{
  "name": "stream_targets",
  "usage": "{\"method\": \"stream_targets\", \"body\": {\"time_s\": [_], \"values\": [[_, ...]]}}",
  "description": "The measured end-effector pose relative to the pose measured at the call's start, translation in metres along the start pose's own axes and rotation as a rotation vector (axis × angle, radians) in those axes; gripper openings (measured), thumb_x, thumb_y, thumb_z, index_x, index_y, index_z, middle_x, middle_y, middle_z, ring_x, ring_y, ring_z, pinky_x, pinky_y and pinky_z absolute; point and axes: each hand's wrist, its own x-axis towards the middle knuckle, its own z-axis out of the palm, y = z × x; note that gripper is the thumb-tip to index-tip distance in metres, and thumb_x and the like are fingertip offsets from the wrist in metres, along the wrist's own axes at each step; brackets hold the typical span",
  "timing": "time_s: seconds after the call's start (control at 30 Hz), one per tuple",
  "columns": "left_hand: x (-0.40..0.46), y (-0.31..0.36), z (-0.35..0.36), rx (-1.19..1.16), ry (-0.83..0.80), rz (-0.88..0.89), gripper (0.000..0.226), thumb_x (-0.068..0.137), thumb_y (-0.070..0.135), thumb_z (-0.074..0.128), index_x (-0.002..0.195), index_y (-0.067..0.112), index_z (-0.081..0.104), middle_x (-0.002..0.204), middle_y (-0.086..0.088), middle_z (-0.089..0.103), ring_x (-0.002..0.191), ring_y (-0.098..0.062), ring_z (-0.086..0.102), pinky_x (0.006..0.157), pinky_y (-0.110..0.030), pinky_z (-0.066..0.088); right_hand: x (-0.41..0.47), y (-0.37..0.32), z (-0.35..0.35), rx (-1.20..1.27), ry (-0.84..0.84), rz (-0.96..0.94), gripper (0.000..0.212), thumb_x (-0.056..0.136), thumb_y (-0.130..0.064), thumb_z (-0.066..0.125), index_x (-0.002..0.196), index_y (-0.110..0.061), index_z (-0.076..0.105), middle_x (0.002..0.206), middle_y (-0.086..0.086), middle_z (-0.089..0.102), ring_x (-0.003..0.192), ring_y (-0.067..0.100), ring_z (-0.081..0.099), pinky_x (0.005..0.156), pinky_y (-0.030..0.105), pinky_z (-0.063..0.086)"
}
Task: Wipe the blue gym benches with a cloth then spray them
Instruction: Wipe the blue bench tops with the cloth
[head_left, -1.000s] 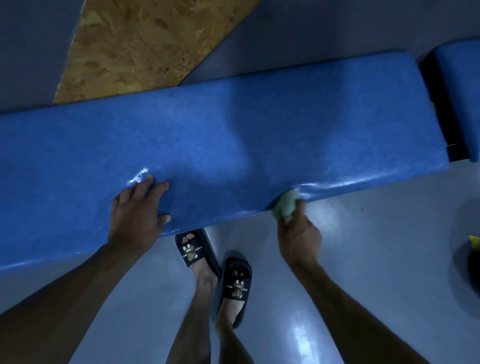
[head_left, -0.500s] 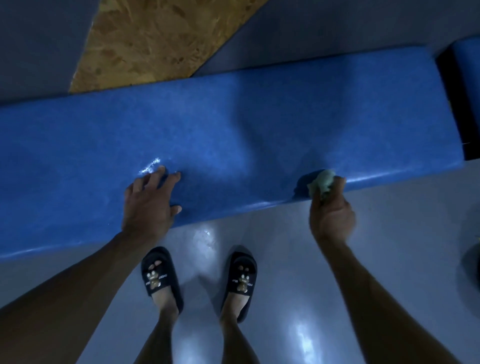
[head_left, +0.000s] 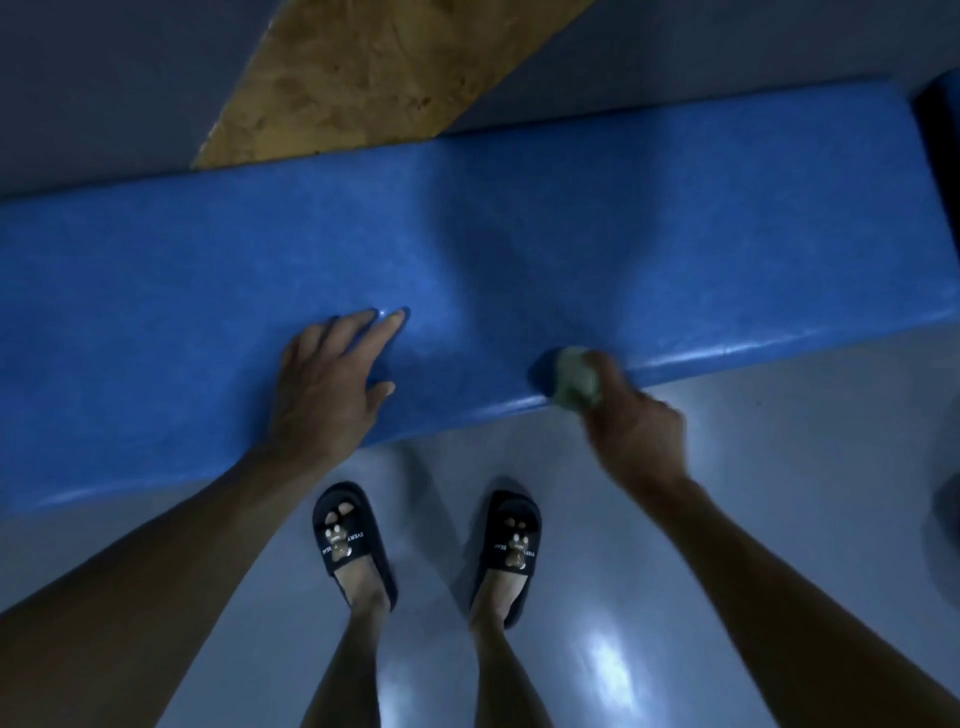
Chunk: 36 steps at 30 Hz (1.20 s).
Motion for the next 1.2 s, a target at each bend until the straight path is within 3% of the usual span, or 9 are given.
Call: {"method": "stream_targets", "body": {"time_s": [0.1,0.27,0.43,0.57,0.73,0.87,1.03,1.13,1.2], "values": [[-0.008,-0.025,-0.006,-0.013,0.048,-0.019,0.076,0.081,0.019,0.071,0.147,0.036,0.038,0.146,0.002,0.046,0.118,-0.032,0.046,0.101,-0.044,0.038,-0.003,0.022,-0.007,0.124,0.062,0.315,0.044,0.094,-0.043,0.050,0.133,-0.032,0.034,0.082,0.012,0.067,0.069,0.038,0.063,0.062,0.037,0.045],[-0.022,-0.063,-0.013,-0.024,0.049,-0.133,0.071,0.085,0.010,0.062,0.147,0.036,0.037,0.150,0.005,0.041,0.122,-0.032,0.040,0.103,-0.047,0.036,-0.022,-0.080,0.030,0.360,0.083,0.523,0.044,0.094,-0.043,0.049,0.133,-0.028,0.035,0.088,0.019,0.067,0.078,0.042,0.064,0.062,0.038,0.046],[-0.024,-0.090,-0.018,-0.002,0.021,-0.183,0.070,0.086,0.011,0.062,0.146,0.037,0.036,0.151,0.004,0.038,0.126,-0.034,0.037,0.104,-0.048,0.036,-0.040,-0.180,0.048,0.330,-0.144,-0.031,0.048,0.090,-0.042,0.047,0.134,-0.031,0.029,0.092,0.007,0.068,0.070,0.034,0.068,0.061,0.040,0.056],[-0.024,-0.107,-0.018,0.061,-0.062,-0.205,0.075,0.084,0.018,0.070,0.149,0.033,0.034,0.156,-0.001,0.031,0.131,-0.036,0.031,0.105,-0.053,0.031,-0.019,-0.131,0.034,0.035,-0.074,-0.281,0.051,0.082,-0.044,0.061,0.128,-0.033,0.040,0.080,0.001,0.069,0.054,0.029,0.066,0.050,0.033,0.051],[-0.020,-0.113,-0.017,0.065,-0.094,-0.228,0.072,0.083,0.025,0.074,0.146,0.033,0.040,0.157,0.000,0.029,0.132,-0.037,0.028,0.105,-0.055,0.029,0.000,-0.052,0.000,0.019,0.055,0.271,0.042,0.090,-0.042,0.053,0.127,-0.027,0.040,0.080,0.015,0.067,0.067,0.040,0.064,0.058,0.037,0.044],[-0.016,-0.118,-0.020,0.072,-0.111,-0.222,0.075,0.080,0.029,0.076,0.145,0.037,0.039,0.155,0.003,0.031,0.130,-0.038,0.032,0.103,-0.055,0.032,-0.007,-0.122,0.024,0.199,0.053,0.591,0.048,0.091,-0.052,0.050,0.128,-0.023,0.039,0.089,0.023,0.067,0.079,0.043,0.063,0.066,0.039,0.045],[-0.012,-0.121,-0.022,0.062,-0.118,-0.202,0.076,0.077,0.031,0.078,0.143,0.036,0.041,0.152,0.001,0.034,0.126,-0.039,0.034,0.102,-0.055,0.034,-0.034,-0.224,0.047,0.285,-0.147,0.045,0.041,0.089,-0.047,0.048,0.124,-0.029,0.034,0.085,0.004,0.070,0.067,0.031,0.068,0.060,0.040,0.057],[-0.011,-0.120,-0.022,0.052,-0.107,-0.197,0.075,0.077,0.029,0.079,0.141,0.036,0.043,0.150,0.000,0.037,0.122,-0.040,0.036,0.101,-0.054,0.036,-0.023,-0.201,0.034,0.141,-0.144,-0.252,0.039,0.085,-0.036,0.054,0.121,-0.028,0.040,0.078,0.000,0.068,0.056,0.028,0.066,0.049,0.034,0.054],[-0.011,-0.122,-0.023,0.039,-0.111,-0.204,0.074,0.077,0.029,0.079,0.141,0.035,0.043,0.150,-0.001,0.036,0.122,-0.038,0.036,0.101,-0.053,0.035,-0.006,-0.162,0.025,0.034,-0.045,-0.252,0.038,0.082,-0.035,0.057,0.118,-0.031,0.043,0.073,0.001,0.067,0.053,0.031,0.065,0.045,0.034,0.050]]}}
